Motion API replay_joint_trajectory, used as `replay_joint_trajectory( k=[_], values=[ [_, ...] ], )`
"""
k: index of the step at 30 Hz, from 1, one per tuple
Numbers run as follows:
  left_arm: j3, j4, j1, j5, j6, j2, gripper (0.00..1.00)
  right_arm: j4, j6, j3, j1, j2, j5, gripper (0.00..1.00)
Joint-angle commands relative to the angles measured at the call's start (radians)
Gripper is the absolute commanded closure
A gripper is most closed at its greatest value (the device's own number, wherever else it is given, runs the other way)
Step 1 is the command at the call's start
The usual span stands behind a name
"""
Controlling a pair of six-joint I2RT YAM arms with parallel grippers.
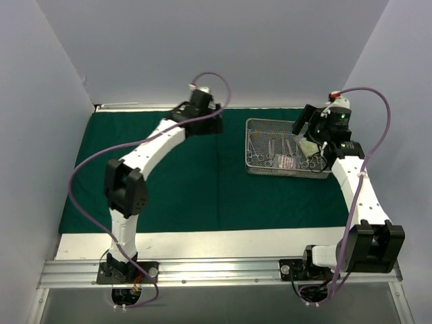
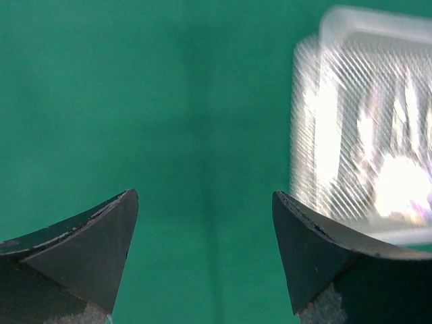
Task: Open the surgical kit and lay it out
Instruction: Move the container from the surgical kit, then smooth out the surgical kit at the center of the board.
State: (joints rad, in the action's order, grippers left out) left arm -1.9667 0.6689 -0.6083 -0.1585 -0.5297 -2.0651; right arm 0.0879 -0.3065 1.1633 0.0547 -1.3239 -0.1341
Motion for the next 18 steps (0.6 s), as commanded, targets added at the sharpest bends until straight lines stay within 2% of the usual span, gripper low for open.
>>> replay_joint_trajectory(
  k=[1,6,9,14,18],
  values=[
    [0.087,-0.035,0.177,-0.010,0.069,0.085,0.11,0.012,0.006,-0.046,-0.048,0.063,-0.074,0.14],
    [0.244,-0.031,0.398,-0.022,0.044,0.167,0.12,0.006,-0.006,-0.103,-0.125,0.106,-0.122,0.14],
    [0.392,-0.031,0.478,-0.041,0.011,0.230,0.14,0.000,-0.011,-0.132,-0.173,0.109,-0.143,0.14],
    [0.612,-0.055,0.709,-0.067,-0.042,0.304,0.17,-0.008,0.007,-0.168,-0.262,0.101,-0.176,0.14],
    [0.705,-0.091,0.838,-0.067,-0.053,0.323,0.20,-0.007,0.020,-0.172,-0.302,0.086,-0.179,0.14]
  ],
)
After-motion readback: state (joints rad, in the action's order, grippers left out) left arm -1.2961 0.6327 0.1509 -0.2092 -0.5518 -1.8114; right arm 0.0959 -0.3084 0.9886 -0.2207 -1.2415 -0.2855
